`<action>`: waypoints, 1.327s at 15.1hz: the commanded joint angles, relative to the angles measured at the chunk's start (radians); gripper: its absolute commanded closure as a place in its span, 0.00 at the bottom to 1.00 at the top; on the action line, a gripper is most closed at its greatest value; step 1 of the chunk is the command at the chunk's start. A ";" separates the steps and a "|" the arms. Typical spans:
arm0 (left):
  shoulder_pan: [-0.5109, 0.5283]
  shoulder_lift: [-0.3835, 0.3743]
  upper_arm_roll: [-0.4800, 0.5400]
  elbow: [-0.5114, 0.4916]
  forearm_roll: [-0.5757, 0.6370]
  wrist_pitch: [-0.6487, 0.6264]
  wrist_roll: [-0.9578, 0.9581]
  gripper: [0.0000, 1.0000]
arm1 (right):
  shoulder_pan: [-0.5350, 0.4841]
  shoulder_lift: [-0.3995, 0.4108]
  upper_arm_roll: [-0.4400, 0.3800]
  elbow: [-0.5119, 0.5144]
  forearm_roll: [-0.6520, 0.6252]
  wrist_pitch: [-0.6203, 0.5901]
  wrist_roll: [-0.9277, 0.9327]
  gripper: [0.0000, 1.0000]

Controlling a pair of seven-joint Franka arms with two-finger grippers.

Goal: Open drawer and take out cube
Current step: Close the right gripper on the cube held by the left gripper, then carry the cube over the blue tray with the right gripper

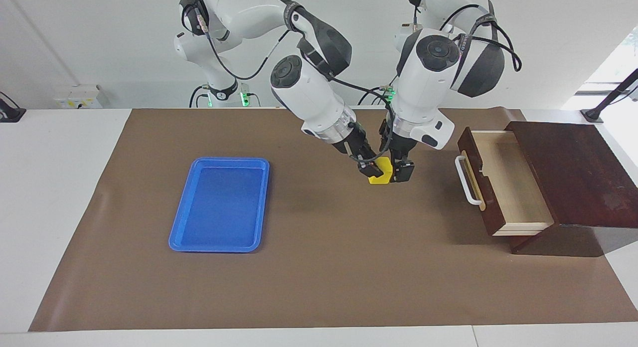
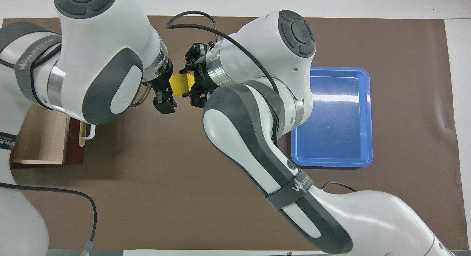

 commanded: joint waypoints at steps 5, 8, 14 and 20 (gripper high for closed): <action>0.018 0.002 0.014 0.009 -0.001 0.006 0.029 0.00 | -0.211 -0.016 0.012 0.004 0.083 -0.091 -0.015 1.00; 0.074 -0.003 0.014 -0.001 -0.001 0.003 0.130 0.00 | -0.304 -0.022 0.010 -0.004 0.115 -0.162 -0.094 1.00; 0.215 -0.032 0.014 -0.083 -0.001 0.053 0.375 0.00 | -0.524 -0.106 0.009 -0.225 0.211 -0.208 -0.392 1.00; 0.270 -0.081 0.015 -0.202 0.002 0.145 0.535 0.00 | -0.639 -0.117 0.007 -0.378 0.211 -0.227 -0.640 1.00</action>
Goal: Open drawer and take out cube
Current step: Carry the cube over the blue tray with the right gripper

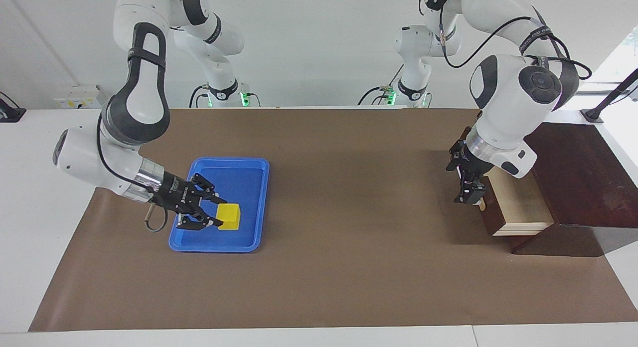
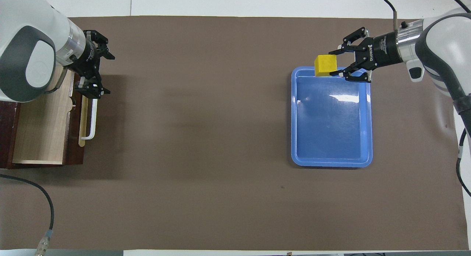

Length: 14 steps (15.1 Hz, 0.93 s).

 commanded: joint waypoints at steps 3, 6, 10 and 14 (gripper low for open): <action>0.025 -0.057 -0.005 -0.096 0.001 0.075 0.102 0.00 | -0.032 -0.035 0.008 -0.114 0.028 0.012 -0.125 1.00; 0.063 -0.134 -0.003 -0.278 0.009 0.212 0.134 0.00 | -0.065 -0.032 0.007 -0.124 0.028 0.000 -0.180 1.00; 0.104 -0.195 0.000 -0.458 0.056 0.398 0.177 0.00 | -0.108 -0.011 0.001 -0.155 0.019 -0.018 -0.269 1.00; 0.135 -0.208 -0.001 -0.486 0.056 0.406 0.212 0.00 | -0.122 0.004 -0.022 -0.198 -0.024 -0.017 -0.383 1.00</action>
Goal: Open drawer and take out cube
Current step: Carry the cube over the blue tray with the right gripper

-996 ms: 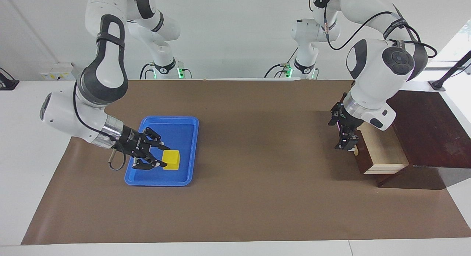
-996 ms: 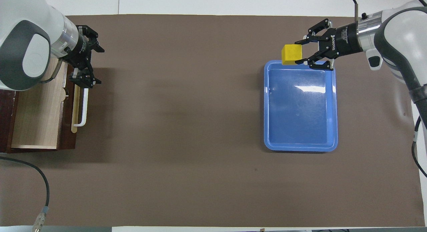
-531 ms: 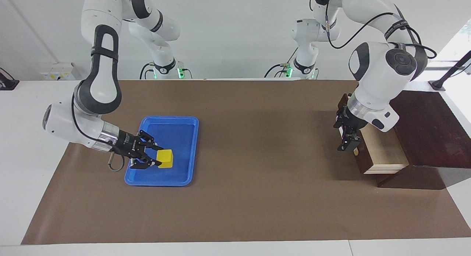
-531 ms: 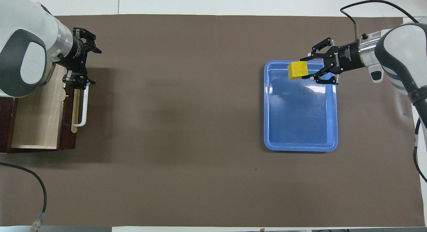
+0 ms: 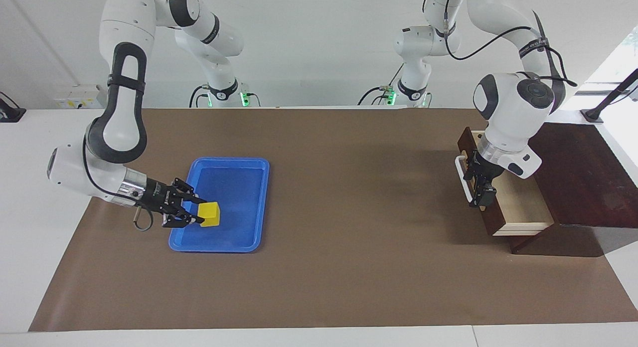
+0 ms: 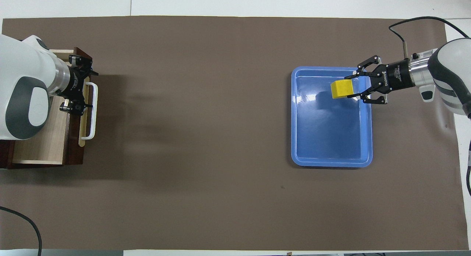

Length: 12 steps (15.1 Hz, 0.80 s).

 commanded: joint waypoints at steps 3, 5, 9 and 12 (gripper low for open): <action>0.031 -0.054 -0.007 -0.077 0.015 0.037 0.036 0.00 | -0.013 0.002 -0.033 -0.065 -0.038 0.005 -0.157 1.00; 0.031 -0.053 -0.007 -0.077 0.015 0.036 0.033 0.00 | -0.024 0.014 -0.039 -0.062 -0.041 0.006 -0.173 1.00; 0.031 -0.053 -0.006 -0.075 0.015 0.036 0.035 0.00 | -0.025 0.034 -0.050 -0.056 -0.035 0.008 -0.167 1.00; 0.046 -0.053 -0.006 -0.075 0.017 0.033 0.054 0.00 | -0.025 0.034 -0.051 -0.059 -0.030 0.009 -0.153 1.00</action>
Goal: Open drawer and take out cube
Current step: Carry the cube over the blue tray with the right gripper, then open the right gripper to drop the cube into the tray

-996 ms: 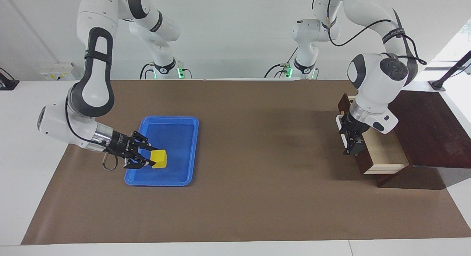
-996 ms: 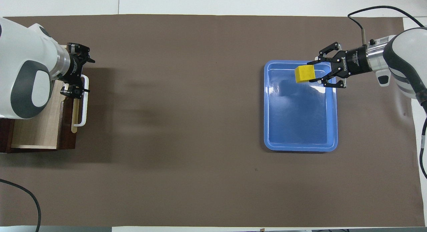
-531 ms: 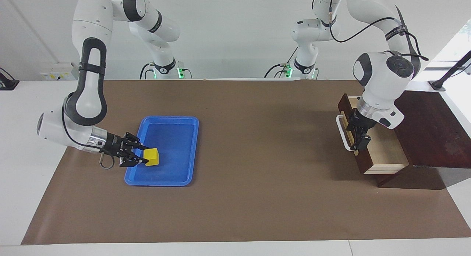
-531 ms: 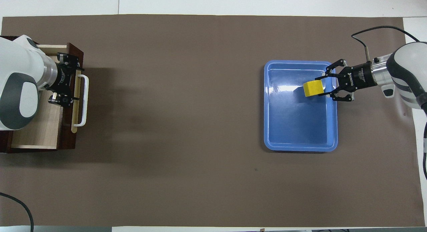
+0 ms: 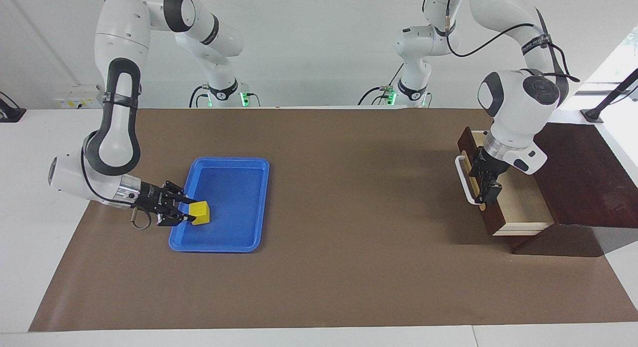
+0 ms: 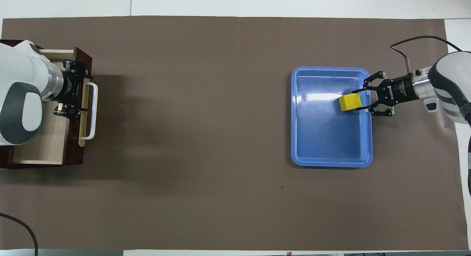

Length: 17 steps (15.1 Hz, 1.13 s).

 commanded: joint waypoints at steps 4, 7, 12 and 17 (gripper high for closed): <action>0.058 -0.031 -0.005 -0.038 0.030 0.017 0.062 0.00 | -0.011 0.005 0.001 -0.006 -0.011 0.007 0.004 0.85; 0.095 -0.031 -0.005 -0.034 0.056 0.019 0.100 0.00 | -0.003 0.003 0.001 0.006 -0.023 0.004 0.013 0.00; 0.176 -0.022 -0.005 -0.012 0.078 0.023 0.186 0.00 | 0.005 -0.006 0.000 0.081 -0.034 -0.066 0.094 0.00; 0.236 -0.019 -0.003 -0.004 0.092 0.038 0.258 0.00 | 0.015 -0.078 0.015 0.240 -0.184 -0.183 0.121 0.00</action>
